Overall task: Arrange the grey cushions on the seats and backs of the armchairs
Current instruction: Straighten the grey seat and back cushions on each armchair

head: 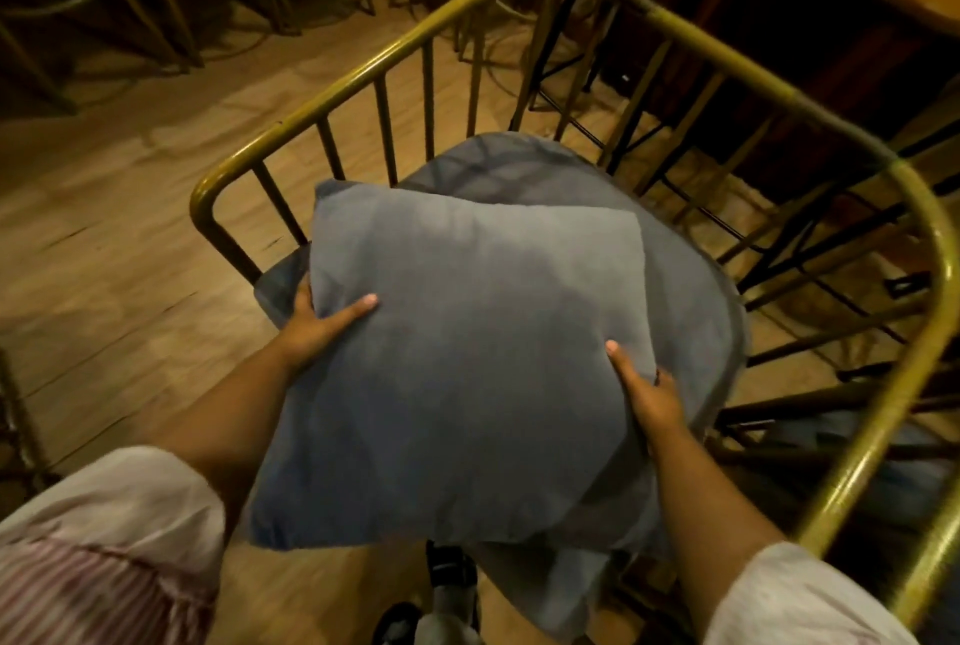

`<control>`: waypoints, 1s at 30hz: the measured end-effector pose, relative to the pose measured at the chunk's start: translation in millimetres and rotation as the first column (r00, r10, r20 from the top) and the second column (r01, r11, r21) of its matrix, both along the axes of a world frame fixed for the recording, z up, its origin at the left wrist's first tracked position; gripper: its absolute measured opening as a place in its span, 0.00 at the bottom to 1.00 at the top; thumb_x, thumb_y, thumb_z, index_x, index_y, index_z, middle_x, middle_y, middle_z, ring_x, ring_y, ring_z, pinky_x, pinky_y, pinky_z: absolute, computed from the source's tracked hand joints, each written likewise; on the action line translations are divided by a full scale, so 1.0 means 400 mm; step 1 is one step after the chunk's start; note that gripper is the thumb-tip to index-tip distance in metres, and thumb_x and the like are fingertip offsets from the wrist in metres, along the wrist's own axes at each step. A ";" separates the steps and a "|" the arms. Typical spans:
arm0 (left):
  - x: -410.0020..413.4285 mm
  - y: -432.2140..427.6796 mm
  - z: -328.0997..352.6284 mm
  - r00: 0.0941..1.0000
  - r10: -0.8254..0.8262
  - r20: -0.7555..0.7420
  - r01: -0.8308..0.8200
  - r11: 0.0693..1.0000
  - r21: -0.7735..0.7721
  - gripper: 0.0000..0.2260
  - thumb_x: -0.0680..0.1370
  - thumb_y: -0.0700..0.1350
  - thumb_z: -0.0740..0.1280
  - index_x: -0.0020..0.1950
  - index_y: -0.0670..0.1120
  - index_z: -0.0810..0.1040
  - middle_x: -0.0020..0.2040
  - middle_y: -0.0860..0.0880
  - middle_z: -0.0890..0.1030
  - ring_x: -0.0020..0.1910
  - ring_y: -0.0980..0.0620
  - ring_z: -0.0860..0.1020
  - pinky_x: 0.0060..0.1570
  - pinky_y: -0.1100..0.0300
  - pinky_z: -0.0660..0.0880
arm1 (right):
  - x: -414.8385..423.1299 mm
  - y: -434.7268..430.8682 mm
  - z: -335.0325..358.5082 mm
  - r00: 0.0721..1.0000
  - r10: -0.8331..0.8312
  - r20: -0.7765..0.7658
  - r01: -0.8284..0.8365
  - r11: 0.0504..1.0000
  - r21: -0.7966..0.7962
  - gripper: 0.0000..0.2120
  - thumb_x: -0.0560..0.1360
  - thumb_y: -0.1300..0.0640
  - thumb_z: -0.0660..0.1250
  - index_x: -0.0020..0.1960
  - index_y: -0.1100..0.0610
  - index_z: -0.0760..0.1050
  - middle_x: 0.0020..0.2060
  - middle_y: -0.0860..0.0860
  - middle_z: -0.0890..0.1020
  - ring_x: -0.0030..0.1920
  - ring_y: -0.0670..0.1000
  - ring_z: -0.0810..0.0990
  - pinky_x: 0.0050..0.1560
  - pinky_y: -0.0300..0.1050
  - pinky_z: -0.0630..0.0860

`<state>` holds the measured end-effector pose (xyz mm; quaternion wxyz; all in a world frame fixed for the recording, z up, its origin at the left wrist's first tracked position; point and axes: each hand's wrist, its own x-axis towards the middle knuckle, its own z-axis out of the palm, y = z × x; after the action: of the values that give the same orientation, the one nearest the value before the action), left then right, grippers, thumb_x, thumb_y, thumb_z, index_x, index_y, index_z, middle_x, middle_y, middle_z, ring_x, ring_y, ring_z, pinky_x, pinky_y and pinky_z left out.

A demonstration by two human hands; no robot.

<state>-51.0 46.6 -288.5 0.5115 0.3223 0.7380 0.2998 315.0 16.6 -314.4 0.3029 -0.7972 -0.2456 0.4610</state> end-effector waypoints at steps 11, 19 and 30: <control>0.009 -0.048 -0.015 0.995 0.040 -0.090 -0.042 0.999 -0.016 0.49 0.58 0.73 0.69 0.74 0.53 0.64 0.72 0.48 0.71 0.69 0.43 0.71 0.69 0.45 0.66 | -0.007 0.138 0.029 0.994 0.024 -0.103 -0.023 1.000 0.006 0.52 0.58 0.34 0.75 0.72 0.60 0.63 0.68 0.60 0.73 0.65 0.62 0.73 0.66 0.59 0.70; 0.034 0.106 0.118 0.978 -0.133 -0.159 0.129 0.991 -0.035 0.44 0.64 0.66 0.71 0.75 0.54 0.61 0.74 0.46 0.68 0.70 0.40 0.69 0.67 0.47 0.67 | -0.080 -0.025 0.059 0.947 -0.314 -0.068 0.319 0.945 0.074 0.50 0.56 0.32 0.74 0.71 0.57 0.66 0.69 0.58 0.73 0.66 0.63 0.72 0.67 0.59 0.69; 0.138 0.155 0.030 0.764 -0.494 -0.416 0.383 0.865 -0.323 0.58 0.54 0.78 0.65 0.76 0.63 0.41 0.80 0.43 0.49 0.77 0.35 0.51 0.73 0.36 0.52 | -0.080 -0.102 0.000 0.852 -0.523 -0.019 0.523 0.852 0.034 0.45 0.61 0.38 0.76 0.71 0.57 0.66 0.68 0.59 0.73 0.66 0.62 0.72 0.65 0.54 0.70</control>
<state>4.2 108.7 -276.6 0.3980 0.4929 0.7737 -0.0026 283.1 -24.3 -314.4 0.4328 -0.8258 -0.0270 0.3605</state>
